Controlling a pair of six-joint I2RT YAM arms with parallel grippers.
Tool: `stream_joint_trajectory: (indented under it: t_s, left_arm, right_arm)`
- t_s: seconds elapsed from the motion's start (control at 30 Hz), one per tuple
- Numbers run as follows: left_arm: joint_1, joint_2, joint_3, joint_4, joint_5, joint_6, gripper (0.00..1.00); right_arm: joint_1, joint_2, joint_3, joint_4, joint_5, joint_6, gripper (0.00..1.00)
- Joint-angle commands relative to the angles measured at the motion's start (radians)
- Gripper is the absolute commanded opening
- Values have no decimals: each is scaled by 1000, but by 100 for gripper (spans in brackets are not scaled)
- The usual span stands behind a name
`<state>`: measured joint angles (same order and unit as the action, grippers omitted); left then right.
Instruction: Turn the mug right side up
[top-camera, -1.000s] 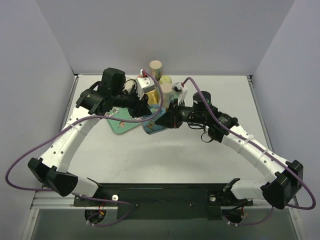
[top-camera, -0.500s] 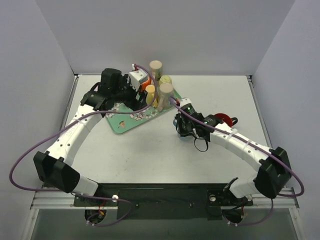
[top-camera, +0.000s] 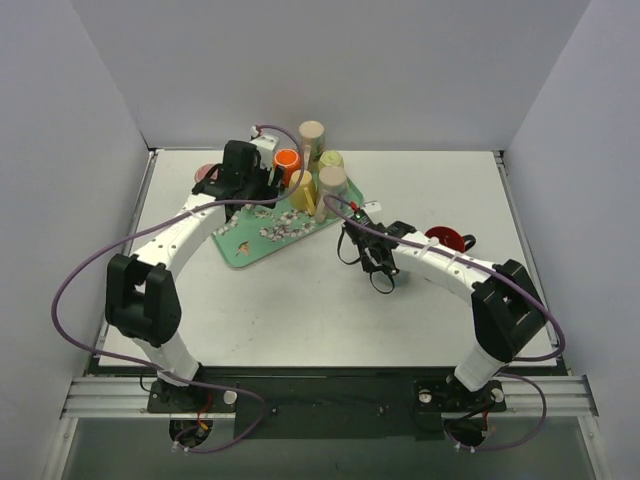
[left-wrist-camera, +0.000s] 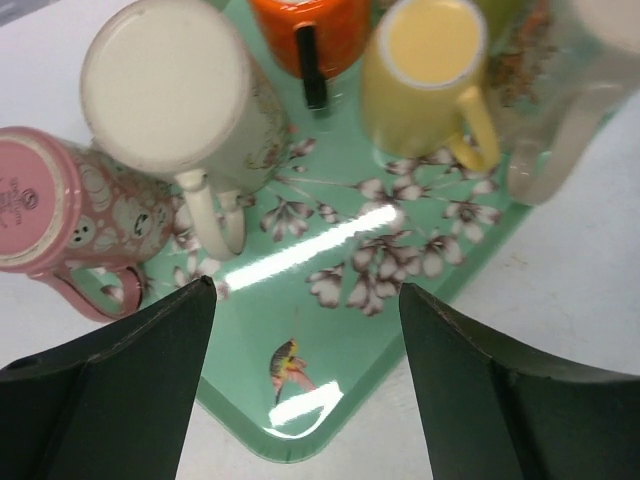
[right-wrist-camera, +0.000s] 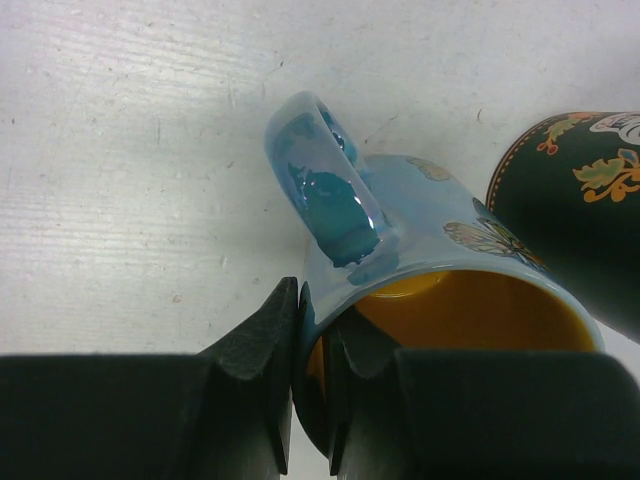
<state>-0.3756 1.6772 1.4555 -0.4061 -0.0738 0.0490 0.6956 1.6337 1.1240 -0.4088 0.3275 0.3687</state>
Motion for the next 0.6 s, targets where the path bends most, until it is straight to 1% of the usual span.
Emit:
stream_joint_trajectory:
  t_s: [0.0, 0.03, 0.1, 0.13, 0.23, 0.27, 0.37, 0.5, 0.53, 0.57]
  left_arm:
    - [58, 59, 46, 119, -133, 23, 84]
    - [63, 79, 45, 136, -136, 34, 84]
    - [76, 117, 39, 171, -150, 63, 82]
    - [90, 130, 40, 180, -161, 74, 82]
    - [115, 196, 55, 216, -164, 92, 79]
    - [122, 208, 60, 223, -172, 104, 76]
    - [135, 263, 86, 234, -187, 118, 76]
    - [161, 302, 91, 259, -172, 115, 75]
    - [167, 305, 89, 265, -159, 115, 75]
    - [170, 303, 83, 268, -150, 115, 75]
  right_arm:
    - [-15, -11, 59, -2, 67, 9, 0]
    - [-15, -9, 59, -4, 56, 9, 1]
    - [-16, -6, 65, -8, 35, 9, 9]
    - [-16, -8, 65, -8, 31, 12, 11]
    - [-16, -23, 59, -5, 22, 12, 12]
    - [-18, -25, 56, -4, 18, 12, 12]
    - [-21, -23, 51, 1, 13, 13, 11]
    - [-25, -12, 31, 25, 5, 13, 12]
    - [-28, -14, 23, 42, -8, 15, 16]
    - [-33, -17, 7, 50, -18, 16, 23]
